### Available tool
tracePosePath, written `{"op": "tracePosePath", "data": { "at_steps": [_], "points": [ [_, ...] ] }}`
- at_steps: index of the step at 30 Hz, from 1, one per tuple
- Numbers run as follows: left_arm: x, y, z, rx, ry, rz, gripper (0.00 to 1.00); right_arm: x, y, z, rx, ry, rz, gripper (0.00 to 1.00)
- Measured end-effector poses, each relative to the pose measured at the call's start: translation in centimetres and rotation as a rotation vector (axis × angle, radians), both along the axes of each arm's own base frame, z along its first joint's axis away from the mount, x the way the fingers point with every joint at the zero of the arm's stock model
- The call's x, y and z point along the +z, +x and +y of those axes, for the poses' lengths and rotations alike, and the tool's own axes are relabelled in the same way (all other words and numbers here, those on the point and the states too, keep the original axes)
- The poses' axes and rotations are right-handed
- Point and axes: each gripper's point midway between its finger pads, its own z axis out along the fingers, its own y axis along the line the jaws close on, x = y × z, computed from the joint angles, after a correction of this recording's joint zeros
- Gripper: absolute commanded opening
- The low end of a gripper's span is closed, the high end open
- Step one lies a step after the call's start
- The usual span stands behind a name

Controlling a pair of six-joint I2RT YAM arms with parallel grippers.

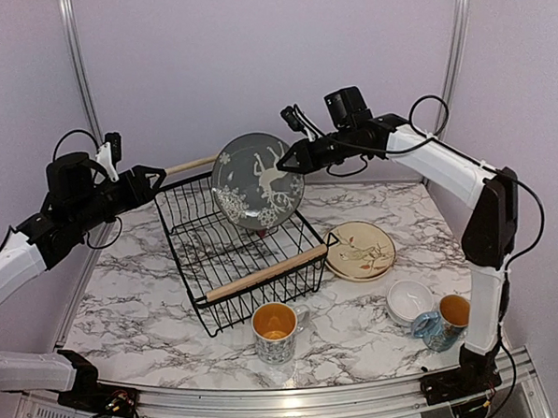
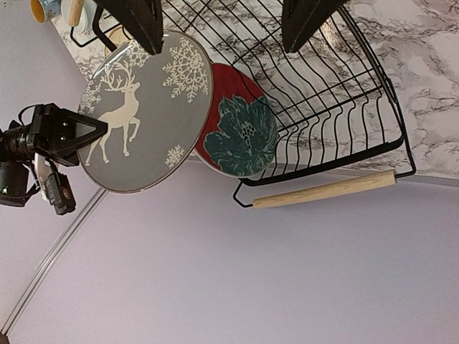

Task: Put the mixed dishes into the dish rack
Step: Insert the plate into the dish rack.

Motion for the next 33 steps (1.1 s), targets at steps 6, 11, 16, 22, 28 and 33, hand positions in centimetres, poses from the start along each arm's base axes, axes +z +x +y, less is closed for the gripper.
{"op": "tracePosePath", "data": {
  "at_steps": [6,11,16,22,28,33],
  "points": [
    [0.9,-0.8,1.7,0.068,-0.008,-0.028,0.58,1.4,-0.1,1.2,-0.108,-0.089,-0.136,0.00],
    [0.2,-1.3,2.4,0.095,-0.004,-0.008,0.59,1.7,-1.6,3.6,-0.221,-0.189,-0.247,0.00],
    [-0.6,-1.8,2.8,0.109,0.006,0.011,0.59,2.4,-3.3,5.0,-0.396,-0.305,-0.400,0.00],
    [-2.1,-2.2,3.4,0.130,0.025,0.039,0.59,4.5,-5.3,7.0,-0.594,-0.346,-0.604,0.00],
    [-2.9,-2.6,3.7,0.131,0.044,0.059,0.59,2.8,-3.8,7.3,-0.728,-0.402,-0.653,0.00],
    [-3.5,-3.2,4.0,0.133,0.048,0.060,0.59,0.1,-2.1,7.7,-0.790,-0.446,-0.640,0.00]
  ]
}}
